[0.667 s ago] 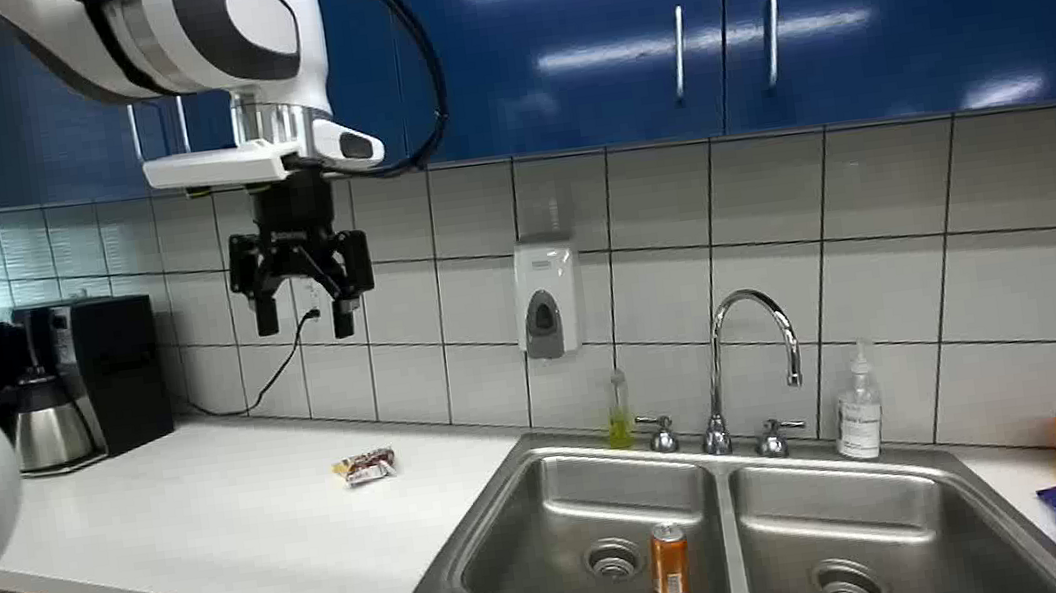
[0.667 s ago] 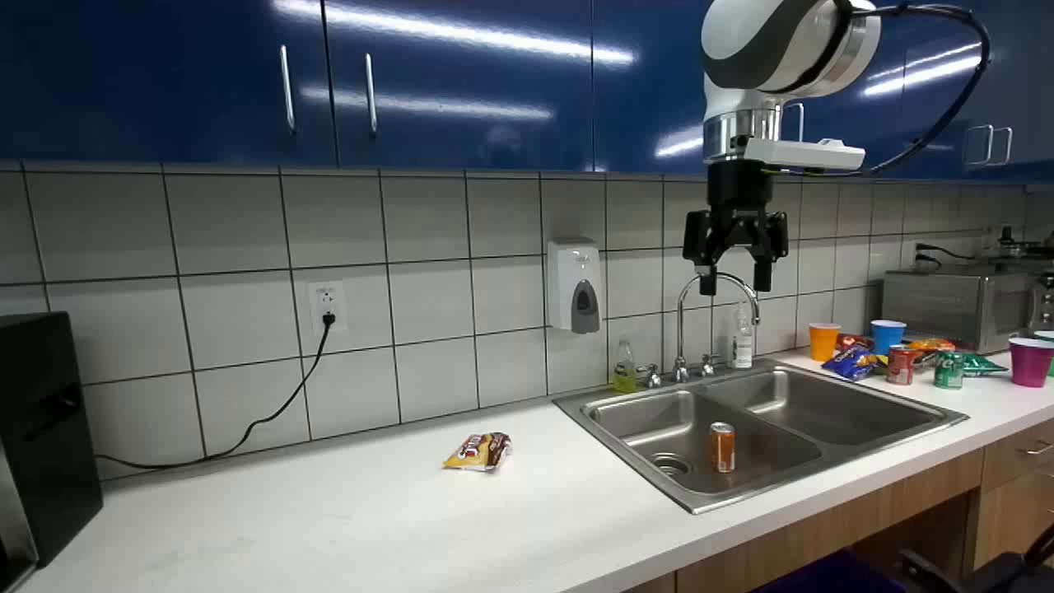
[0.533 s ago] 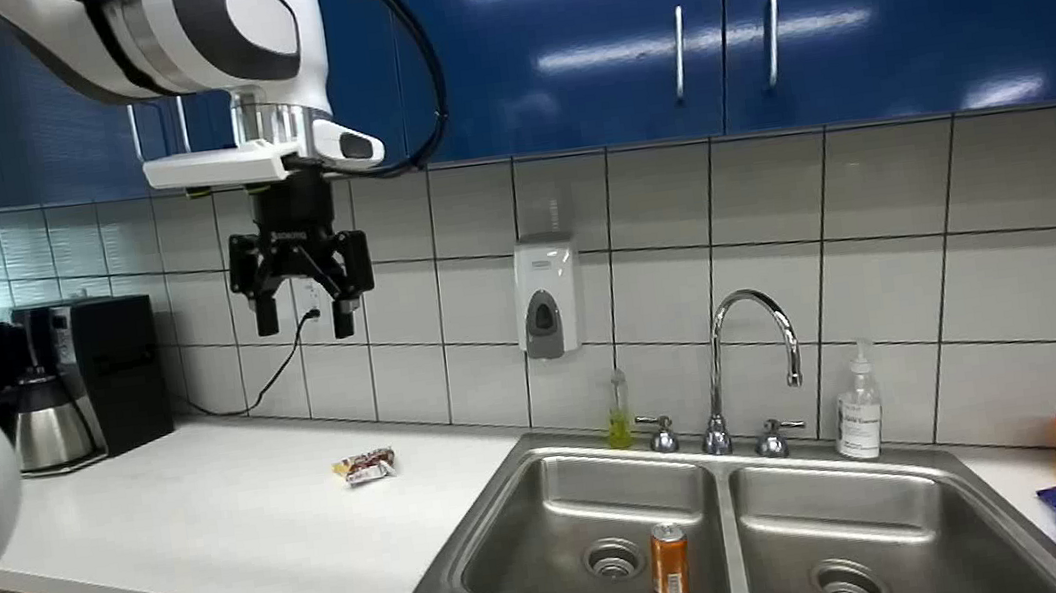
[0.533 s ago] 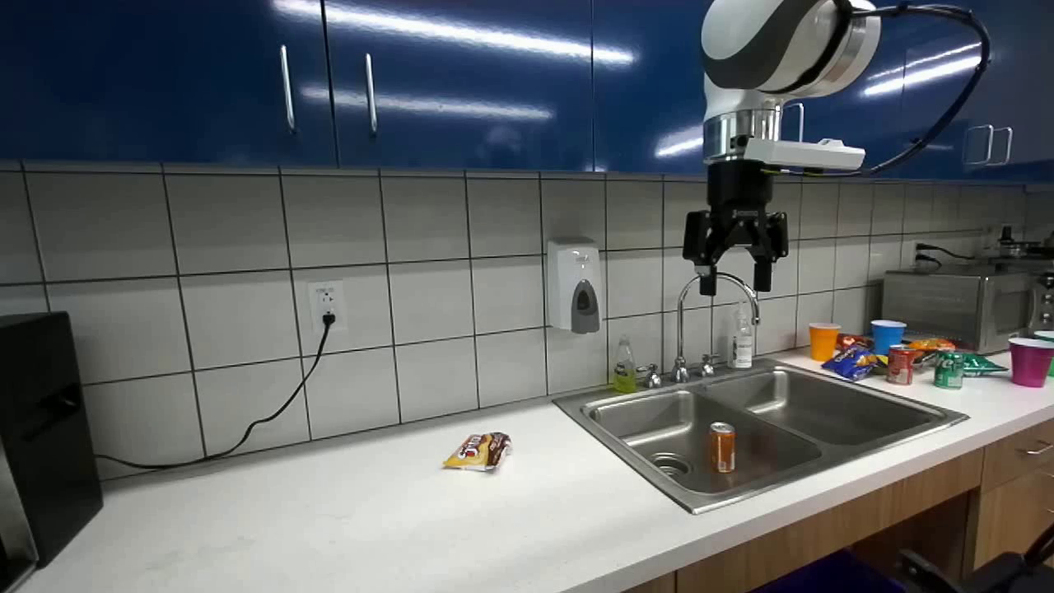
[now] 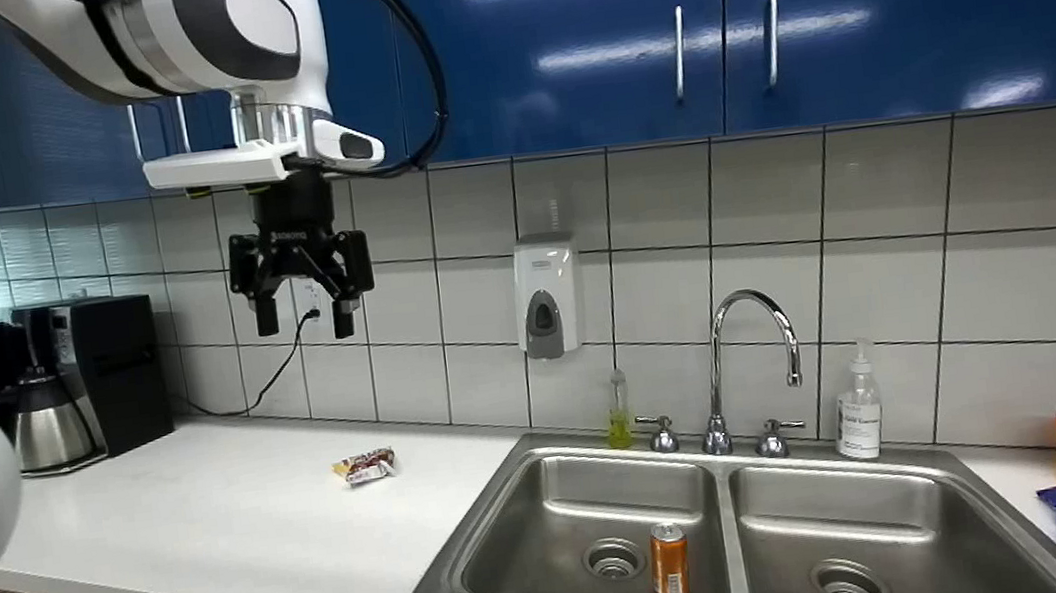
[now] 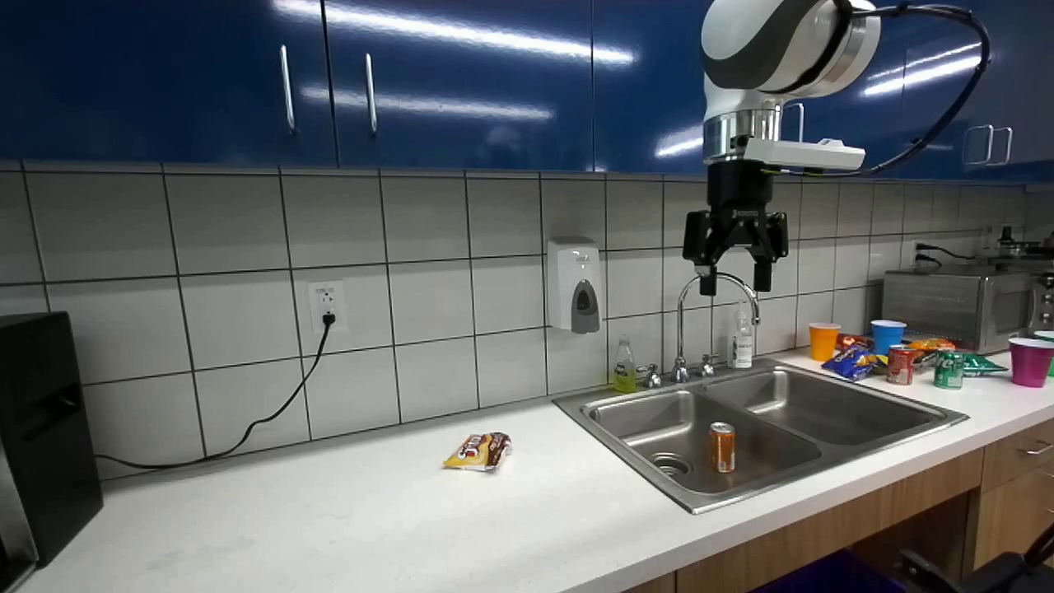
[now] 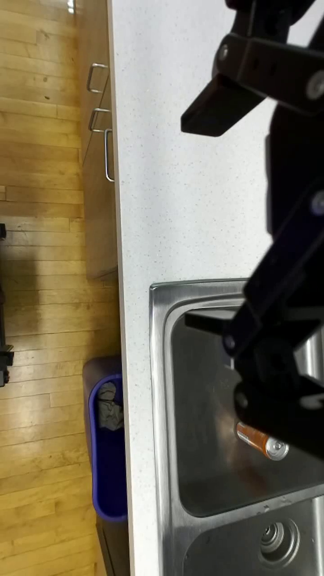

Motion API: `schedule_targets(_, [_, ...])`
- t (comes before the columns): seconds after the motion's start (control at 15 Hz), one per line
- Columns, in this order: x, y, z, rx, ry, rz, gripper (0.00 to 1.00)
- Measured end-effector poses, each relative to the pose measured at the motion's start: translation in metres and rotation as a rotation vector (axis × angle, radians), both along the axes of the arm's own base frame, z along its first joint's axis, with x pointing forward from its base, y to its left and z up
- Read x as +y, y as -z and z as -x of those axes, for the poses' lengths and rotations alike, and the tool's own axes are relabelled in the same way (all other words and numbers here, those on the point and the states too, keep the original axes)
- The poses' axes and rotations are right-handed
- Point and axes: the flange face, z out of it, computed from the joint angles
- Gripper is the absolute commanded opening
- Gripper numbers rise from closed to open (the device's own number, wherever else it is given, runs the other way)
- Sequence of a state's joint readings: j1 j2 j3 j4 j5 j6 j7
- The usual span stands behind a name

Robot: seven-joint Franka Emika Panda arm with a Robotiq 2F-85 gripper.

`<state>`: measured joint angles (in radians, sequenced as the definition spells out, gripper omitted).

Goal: Remove the red can from the sink and place it on the counter.

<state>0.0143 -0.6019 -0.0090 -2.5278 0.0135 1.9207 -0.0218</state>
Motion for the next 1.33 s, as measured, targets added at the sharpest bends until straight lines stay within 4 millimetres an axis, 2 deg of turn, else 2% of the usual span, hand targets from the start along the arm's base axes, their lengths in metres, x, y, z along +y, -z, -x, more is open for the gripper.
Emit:
schedule_targets(0.27, [-0.001, 0.001, -0.001, 0.003, 0.002, -0.001, 1.00])
schedule_targets(0.47, [-0.011, 0.010, -0.010, -0.007, 0.026, -0.013, 1.00])
schedule_targets(0.6, [-0.031, 0.022, -0.022, -0.024, 0.073, -0.024, 1.00])
schedule_targets(0.93, [-0.093, 0.070, -0.053, -0.043, 0.216, -0.034, 1.00])
schedule_targets(1.33, [-0.155, 0.119, -0.085, -0.042, 0.336, -0.010, 1.00])
